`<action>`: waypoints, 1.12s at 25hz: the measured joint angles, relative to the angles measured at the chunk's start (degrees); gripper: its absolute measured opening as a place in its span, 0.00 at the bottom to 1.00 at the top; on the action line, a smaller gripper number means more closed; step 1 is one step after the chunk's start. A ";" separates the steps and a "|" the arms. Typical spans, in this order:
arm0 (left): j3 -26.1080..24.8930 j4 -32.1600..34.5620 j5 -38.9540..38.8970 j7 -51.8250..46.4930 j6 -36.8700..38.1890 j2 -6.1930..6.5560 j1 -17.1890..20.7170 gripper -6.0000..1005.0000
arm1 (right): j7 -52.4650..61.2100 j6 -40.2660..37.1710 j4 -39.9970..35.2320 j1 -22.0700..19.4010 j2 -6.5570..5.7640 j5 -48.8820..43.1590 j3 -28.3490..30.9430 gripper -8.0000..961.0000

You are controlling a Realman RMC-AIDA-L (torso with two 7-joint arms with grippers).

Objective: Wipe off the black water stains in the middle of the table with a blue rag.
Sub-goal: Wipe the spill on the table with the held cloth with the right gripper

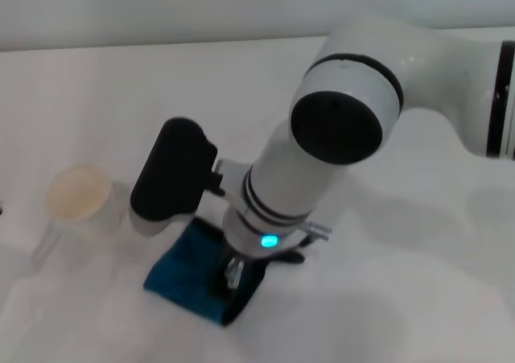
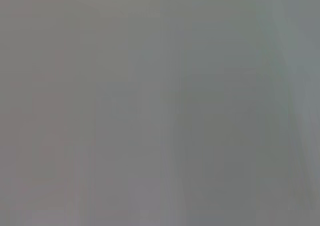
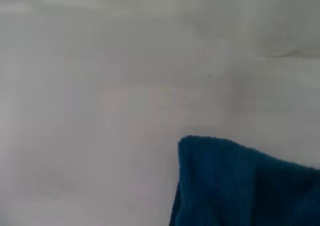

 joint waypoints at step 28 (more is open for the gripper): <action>-0.14 -0.23 -3.77 0.85 1.46 0.24 0.45 0.88 | -7.14 4.31 5.04 -0.33 -0.33 -8.97 16.19 0.06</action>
